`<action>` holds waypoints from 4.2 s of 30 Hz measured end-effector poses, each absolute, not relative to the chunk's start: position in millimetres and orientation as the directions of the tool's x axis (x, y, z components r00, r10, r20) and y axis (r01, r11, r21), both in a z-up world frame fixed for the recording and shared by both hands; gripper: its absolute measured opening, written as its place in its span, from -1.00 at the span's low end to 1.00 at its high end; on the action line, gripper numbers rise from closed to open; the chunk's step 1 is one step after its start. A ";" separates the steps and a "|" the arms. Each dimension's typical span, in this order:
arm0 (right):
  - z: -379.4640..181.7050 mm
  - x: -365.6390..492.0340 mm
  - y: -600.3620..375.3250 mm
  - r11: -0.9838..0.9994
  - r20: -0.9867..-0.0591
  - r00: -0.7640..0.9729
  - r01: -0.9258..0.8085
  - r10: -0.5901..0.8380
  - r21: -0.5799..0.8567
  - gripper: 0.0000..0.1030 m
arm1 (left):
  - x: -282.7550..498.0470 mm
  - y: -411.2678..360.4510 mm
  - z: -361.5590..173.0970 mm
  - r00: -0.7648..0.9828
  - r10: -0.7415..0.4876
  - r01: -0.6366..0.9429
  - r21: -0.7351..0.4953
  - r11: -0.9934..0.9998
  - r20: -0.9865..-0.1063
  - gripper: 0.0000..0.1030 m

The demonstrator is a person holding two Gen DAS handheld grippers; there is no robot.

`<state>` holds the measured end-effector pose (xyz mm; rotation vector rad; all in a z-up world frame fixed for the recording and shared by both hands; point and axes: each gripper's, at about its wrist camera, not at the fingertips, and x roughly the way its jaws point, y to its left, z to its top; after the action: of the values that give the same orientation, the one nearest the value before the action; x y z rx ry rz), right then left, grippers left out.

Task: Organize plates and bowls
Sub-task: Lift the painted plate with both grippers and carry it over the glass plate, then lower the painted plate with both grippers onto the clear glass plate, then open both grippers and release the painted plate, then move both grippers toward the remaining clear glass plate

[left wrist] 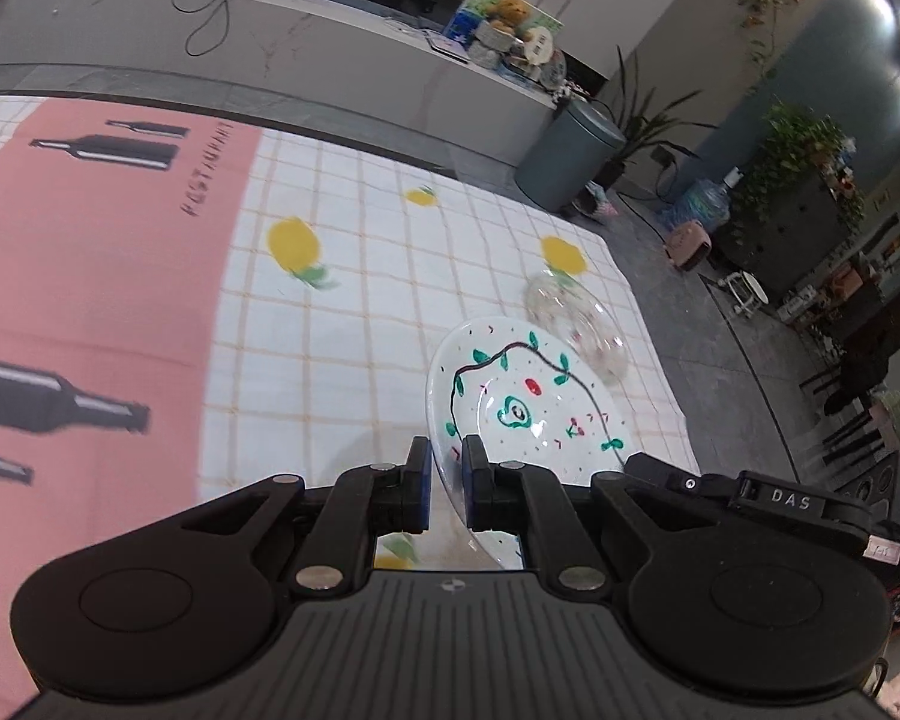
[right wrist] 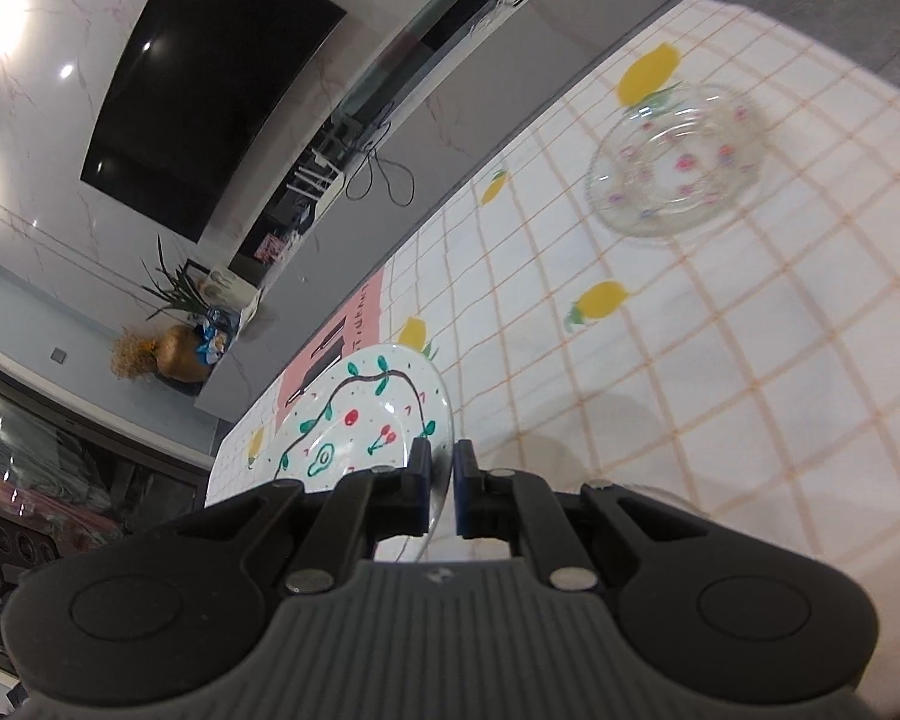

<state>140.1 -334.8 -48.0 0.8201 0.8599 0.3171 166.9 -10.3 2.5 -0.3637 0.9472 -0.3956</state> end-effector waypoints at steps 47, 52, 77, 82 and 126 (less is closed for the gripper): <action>-95.5 106.0 -354.0 0.865 -0.791 0.455 0.081 0.409 0.495 -0.90 | 84.1 -111.2 -63.4 0.534 -0.263 0.192 -0.187 0.963 -0.804 -1.00; -93.7 105.2 -352.2 0.873 -0.792 0.466 0.080 0.395 0.482 -0.90 | 83.4 -107.5 -61.8 0.536 -0.231 0.176 -0.161 0.971 -0.812 -0.89; -92.9 101.5 -352.0 0.898 -0.816 0.480 0.118 0.322 0.424 -0.92 | 86.3 -95.2 -81.0 0.512 -0.239 0.109 -0.214 0.971 -0.825 -0.64; -93.4 103.7 -349.2 0.907 -0.817 0.487 0.108 0.309 0.407 -0.92 | 87.1 -94.4 -81.4 0.507 -0.249 0.109 -0.225 0.968 -0.825 -0.64; -65.2 173.2 -375.0 0.940 -0.732 0.681 0.268 -0.029 0.211 -0.26 | 186.3 -164.6 -15.9 0.610 -0.334 0.185 -0.280 0.942 -0.718 -0.61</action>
<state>173.2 -375.0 -65.2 0.3150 0.8079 -0.1697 186.3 -164.6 -15.9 -0.1850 0.8645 -0.3016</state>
